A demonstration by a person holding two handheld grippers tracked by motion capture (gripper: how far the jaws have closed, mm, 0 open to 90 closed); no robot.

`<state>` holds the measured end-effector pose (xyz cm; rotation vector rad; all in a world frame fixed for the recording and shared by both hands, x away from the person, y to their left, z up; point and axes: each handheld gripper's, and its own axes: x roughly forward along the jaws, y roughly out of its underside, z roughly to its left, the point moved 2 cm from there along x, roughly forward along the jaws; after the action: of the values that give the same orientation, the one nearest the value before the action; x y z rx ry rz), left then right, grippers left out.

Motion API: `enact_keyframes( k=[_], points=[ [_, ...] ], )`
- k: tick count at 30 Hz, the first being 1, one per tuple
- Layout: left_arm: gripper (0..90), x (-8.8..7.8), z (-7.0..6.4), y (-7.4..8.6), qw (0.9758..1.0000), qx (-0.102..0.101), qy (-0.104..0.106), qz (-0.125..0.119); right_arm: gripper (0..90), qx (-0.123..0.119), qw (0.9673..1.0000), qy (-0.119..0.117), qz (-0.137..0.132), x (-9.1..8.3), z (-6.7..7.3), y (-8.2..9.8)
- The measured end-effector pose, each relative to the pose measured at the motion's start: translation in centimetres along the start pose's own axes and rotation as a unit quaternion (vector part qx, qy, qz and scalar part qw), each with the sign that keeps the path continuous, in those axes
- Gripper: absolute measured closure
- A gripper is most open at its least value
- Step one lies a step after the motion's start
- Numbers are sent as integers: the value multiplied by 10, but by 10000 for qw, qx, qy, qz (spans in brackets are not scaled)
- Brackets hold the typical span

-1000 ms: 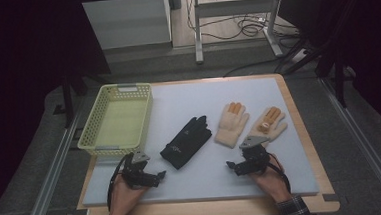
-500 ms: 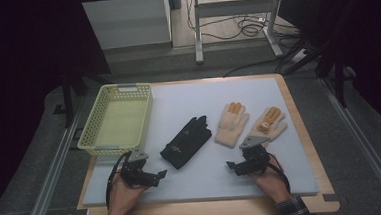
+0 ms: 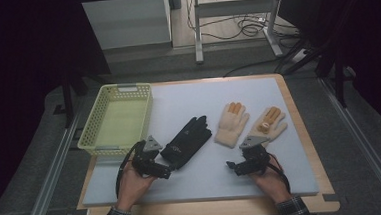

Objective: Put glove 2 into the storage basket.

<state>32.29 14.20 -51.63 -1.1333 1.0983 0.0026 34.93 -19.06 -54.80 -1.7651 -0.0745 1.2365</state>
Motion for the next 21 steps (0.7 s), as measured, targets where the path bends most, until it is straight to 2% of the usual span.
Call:
enact_keyframes(
  k=[6, 11, 18, 21],
  points=[
    [0, 14, 0, -17, 9999, 128, 36, 83, 132, 7, 10000, 3, -4, 0, 0, 0],
    [0, 26, 0, -28, 9997, 153, -16, 179, 132, 0, 10000, 4, -2, 0, 0, 0],
    [0, 46, 4, -41, 9993, 83, -25, 356, 132, -1, 10000, 3, -3, 0, 0, 0],
    [0, 55, 6, -47, 9991, 44, 34, 424, 132, 2, 10000, 3, -3, 0, 0, 0]
  ],
)
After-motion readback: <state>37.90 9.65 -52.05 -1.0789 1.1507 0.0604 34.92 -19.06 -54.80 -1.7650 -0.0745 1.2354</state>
